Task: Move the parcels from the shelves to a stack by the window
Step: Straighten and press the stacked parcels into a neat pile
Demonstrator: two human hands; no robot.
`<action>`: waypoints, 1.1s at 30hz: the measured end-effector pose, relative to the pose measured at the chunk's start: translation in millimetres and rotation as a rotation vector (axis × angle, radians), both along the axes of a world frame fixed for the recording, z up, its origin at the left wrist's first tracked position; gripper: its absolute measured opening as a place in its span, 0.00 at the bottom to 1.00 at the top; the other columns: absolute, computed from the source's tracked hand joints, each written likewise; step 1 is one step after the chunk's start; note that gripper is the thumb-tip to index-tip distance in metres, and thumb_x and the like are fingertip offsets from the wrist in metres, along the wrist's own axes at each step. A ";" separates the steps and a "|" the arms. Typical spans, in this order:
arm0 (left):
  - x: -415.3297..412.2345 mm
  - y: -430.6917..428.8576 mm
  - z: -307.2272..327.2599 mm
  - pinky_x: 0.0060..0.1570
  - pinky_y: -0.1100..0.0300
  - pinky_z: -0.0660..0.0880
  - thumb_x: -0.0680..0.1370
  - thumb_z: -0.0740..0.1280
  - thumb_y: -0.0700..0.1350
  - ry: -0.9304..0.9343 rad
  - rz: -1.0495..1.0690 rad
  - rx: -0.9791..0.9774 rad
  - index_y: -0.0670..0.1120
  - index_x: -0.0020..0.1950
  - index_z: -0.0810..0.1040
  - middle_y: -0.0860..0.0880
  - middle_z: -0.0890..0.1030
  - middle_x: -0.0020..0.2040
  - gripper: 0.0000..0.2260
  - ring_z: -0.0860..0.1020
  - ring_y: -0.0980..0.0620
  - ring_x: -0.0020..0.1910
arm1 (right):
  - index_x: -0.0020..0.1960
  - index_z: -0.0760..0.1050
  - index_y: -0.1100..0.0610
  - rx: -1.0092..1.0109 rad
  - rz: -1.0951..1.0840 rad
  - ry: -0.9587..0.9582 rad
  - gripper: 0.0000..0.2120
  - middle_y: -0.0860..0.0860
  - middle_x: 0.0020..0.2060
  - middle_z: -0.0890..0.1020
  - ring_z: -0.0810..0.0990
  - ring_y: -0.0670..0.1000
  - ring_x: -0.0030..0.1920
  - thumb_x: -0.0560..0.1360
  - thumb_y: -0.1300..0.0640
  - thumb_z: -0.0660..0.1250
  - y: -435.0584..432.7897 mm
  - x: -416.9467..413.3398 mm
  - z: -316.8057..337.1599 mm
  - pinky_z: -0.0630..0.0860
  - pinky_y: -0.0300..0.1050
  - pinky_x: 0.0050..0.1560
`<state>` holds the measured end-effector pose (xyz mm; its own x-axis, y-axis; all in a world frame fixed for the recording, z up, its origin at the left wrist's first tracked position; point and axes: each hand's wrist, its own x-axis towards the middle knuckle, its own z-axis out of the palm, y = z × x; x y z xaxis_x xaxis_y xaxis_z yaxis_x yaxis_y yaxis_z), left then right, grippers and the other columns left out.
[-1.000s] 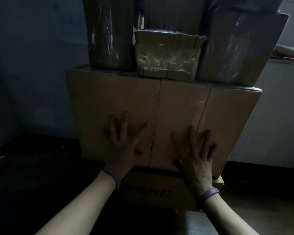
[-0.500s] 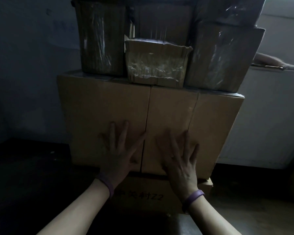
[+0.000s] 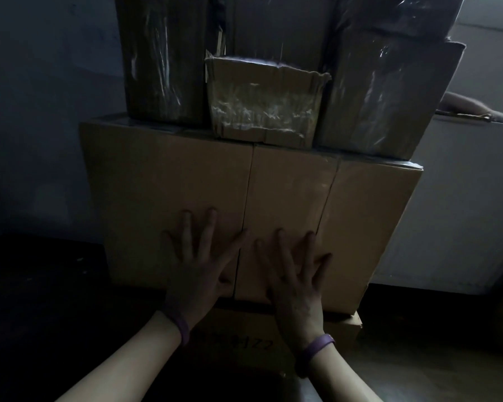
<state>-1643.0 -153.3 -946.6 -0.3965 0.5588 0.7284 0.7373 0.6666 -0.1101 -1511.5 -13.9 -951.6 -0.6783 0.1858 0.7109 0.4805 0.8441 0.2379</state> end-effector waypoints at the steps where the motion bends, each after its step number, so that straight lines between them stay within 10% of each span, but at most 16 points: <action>1: 1.3 0.5 1.0 0.63 0.23 0.51 0.52 0.81 0.61 -0.003 0.008 0.001 0.66 0.78 0.50 0.43 0.45 0.81 0.61 0.45 0.28 0.76 | 0.78 0.57 0.45 -0.004 -0.003 0.000 0.51 0.53 0.78 0.59 0.61 0.75 0.73 0.63 0.51 0.81 -0.4 0.4 0.8 0.66 0.82 0.59; 12: 8.4 -6.0 22.4 0.68 0.33 0.53 0.67 0.76 0.60 0.021 -0.095 0.127 0.61 0.75 0.64 0.38 0.58 0.76 0.39 0.53 0.33 0.75 | 0.75 0.65 0.47 0.020 0.087 0.112 0.43 0.55 0.75 0.61 0.59 0.70 0.73 0.65 0.53 0.81 1.9 13.0 23.4 0.63 0.76 0.67; 20: 13.5 -19.3 88.8 0.57 0.28 0.68 0.60 0.81 0.55 0.122 0.026 -0.025 0.57 0.73 0.70 0.36 0.64 0.73 0.43 0.63 0.31 0.69 | 0.77 0.62 0.49 0.017 0.179 0.161 0.46 0.56 0.78 0.58 0.55 0.69 0.76 0.65 0.49 0.80 11.3 13.5 82.3 0.63 0.72 0.71; 28: 3.9 -8.2 166.1 0.69 0.29 0.47 0.69 0.73 0.61 0.163 -0.022 -0.123 0.63 0.75 0.30 0.48 0.35 0.79 0.54 0.35 0.38 0.77 | 0.80 0.54 0.47 0.055 0.250 0.148 0.47 0.50 0.81 0.53 0.48 0.66 0.79 0.68 0.50 0.77 15.6 5.5 151.6 0.53 0.72 0.74; 33: -7.4 -7.3 167.4 0.71 0.33 0.44 0.72 0.68 0.64 0.081 -0.028 -0.190 0.64 0.70 0.22 0.54 0.26 0.75 0.53 0.27 0.42 0.75 | 0.81 0.50 0.50 -0.026 0.220 0.054 0.49 0.47 0.80 0.49 0.45 0.64 0.80 0.69 0.47 0.76 17.4 -0.4 166.8 0.48 0.68 0.76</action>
<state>-1650.4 -160.6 -779.2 -0.3231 0.6991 0.6378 0.7389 0.6075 -0.2915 -1511.9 3.5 -784.8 -0.6653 0.0560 0.7445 0.2955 0.9355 0.1937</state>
